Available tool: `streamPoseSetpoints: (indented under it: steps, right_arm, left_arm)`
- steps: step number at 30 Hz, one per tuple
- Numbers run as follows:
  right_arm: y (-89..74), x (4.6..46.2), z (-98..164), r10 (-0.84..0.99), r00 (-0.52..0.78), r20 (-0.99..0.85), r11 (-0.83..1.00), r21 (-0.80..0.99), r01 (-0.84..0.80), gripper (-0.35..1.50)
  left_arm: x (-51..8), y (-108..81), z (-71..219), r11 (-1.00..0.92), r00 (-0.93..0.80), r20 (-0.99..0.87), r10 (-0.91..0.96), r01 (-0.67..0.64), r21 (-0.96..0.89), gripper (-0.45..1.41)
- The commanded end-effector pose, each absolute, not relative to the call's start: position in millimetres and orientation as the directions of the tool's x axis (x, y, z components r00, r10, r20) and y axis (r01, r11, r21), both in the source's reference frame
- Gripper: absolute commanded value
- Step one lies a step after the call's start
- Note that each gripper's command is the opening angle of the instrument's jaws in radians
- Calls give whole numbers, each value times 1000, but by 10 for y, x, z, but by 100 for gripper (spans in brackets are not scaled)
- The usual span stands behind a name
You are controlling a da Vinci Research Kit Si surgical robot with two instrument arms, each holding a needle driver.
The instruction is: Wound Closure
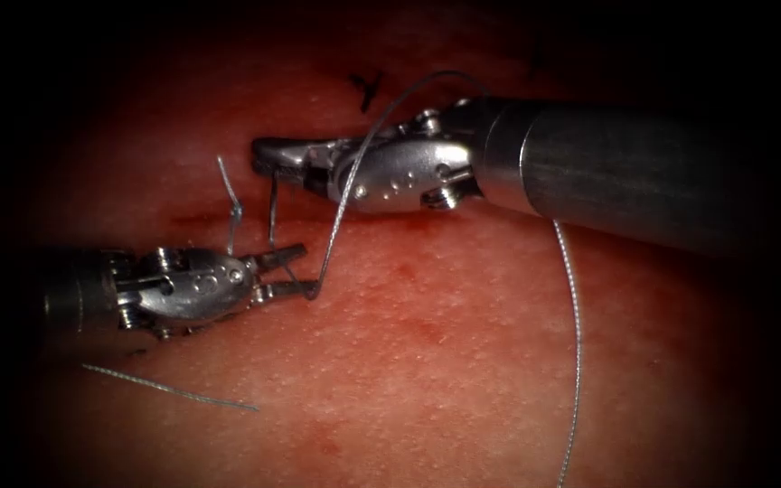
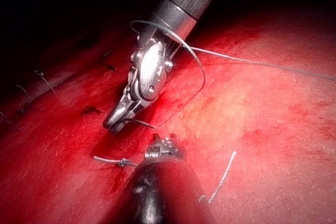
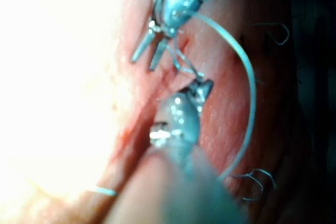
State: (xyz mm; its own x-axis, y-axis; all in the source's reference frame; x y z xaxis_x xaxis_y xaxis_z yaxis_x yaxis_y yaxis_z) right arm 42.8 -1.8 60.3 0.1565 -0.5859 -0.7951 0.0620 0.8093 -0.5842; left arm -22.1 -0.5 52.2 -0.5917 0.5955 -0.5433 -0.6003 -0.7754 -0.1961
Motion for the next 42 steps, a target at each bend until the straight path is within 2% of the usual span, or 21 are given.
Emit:
streamPoseSetpoints:
  steps: [1, 16, 42]
  right_arm:
    - [-15, 437, 601, -588, 148, -795, 808, -587, 58, -35]
    - [-38, 436, 608, -616, 37, -787, 787, -612, 82, -35]
    - [-68, 431, 625, -600, 44, -799, 798, -594, 100, -35]
  left_arm:
    - [-227, -2, 532, -777, -592, -548, 591, -600, -191, 4]
    - [-208, -15, 564, -795, -635, -509, 581, -576, -189, 9]
    - [-191, -36, 563, -800, -664, -461, 589, -561, -213, 19]
